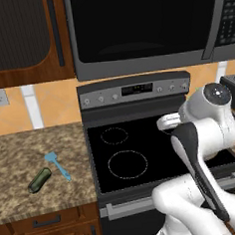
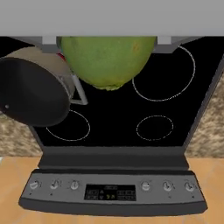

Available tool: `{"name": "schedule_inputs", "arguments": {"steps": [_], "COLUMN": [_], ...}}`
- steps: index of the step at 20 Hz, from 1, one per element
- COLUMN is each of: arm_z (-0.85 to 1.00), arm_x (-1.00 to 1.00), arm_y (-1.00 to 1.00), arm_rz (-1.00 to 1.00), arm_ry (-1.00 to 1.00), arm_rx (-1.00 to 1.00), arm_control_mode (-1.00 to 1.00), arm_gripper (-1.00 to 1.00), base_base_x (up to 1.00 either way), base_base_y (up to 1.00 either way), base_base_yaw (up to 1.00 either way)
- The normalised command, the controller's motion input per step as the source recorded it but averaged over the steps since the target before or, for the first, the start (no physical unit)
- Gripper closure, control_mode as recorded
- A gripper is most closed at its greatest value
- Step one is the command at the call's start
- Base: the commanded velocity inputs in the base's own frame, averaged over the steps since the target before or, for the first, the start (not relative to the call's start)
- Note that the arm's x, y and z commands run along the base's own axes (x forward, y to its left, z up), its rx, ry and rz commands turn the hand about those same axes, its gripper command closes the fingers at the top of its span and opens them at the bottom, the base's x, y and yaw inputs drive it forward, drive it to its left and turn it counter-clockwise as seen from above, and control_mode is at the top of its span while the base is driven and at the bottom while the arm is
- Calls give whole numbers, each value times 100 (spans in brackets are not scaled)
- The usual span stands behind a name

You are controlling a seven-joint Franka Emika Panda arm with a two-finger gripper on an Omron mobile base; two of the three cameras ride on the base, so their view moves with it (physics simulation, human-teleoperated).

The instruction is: Put the lime and cucumber in the pot. Retrieve the spatula and lightly stir the vegetables in the pot.

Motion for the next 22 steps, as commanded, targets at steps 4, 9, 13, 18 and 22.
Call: {"name": "schedule_inputs", "arguments": {"steps": [4,9,13,18,22], "arm_z": [29,-18,-38,-42,-31], "arm_x": [-24,-8,13,57,74], "arm_y": [-100,-99,-83,-34,-7], "arm_rz": [-13,-3,0,0,0], "arm_ry": [0,0,0,5,11], "arm_rx": [7,6,4,2,2], "arm_control_mode": [-100,-100,-100,-100,-100], "arm_gripper": [100,100,100,100,100], "base_base_x": [0,0,0,0,0], "base_base_y": [0,0,0,0,0], "base_base_yaw": [0,0,0,0,0]}}
